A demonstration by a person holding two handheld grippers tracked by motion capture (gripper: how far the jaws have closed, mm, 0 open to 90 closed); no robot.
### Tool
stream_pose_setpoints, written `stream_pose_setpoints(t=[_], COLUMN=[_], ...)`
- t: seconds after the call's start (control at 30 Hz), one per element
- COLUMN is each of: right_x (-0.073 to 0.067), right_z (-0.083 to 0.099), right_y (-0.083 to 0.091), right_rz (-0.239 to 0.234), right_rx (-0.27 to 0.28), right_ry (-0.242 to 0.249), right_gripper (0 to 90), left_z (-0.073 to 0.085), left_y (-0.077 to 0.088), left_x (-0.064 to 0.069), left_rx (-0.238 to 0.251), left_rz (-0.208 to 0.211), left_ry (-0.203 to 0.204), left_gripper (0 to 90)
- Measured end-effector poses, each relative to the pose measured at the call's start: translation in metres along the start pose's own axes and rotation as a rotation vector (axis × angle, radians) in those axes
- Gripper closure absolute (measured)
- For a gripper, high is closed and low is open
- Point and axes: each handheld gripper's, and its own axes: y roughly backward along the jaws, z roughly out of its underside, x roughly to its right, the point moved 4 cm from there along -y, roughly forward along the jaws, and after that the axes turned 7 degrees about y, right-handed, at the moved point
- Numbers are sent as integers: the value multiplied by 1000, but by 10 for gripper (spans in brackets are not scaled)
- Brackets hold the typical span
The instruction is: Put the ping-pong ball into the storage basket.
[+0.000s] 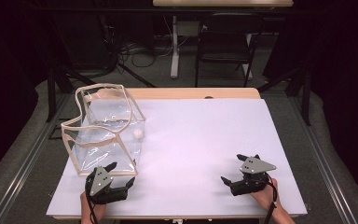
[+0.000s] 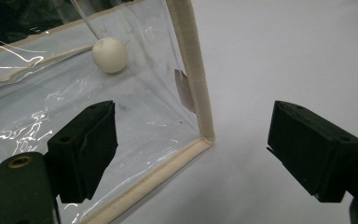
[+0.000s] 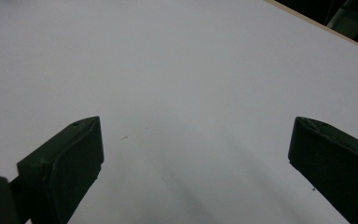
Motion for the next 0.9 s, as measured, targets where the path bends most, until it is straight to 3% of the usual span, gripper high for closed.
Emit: stream_pose_setpoints(t=[0.9], right_x=[-3], right_z=[9], right_y=[2], right_rz=[23], right_rx=[-7], right_ry=[-5], right_gripper=[24], left_z=[2], left_y=[0], left_x=[0], left_rx=[-20], left_rz=[4], left_ry=[5], left_gripper=[160])
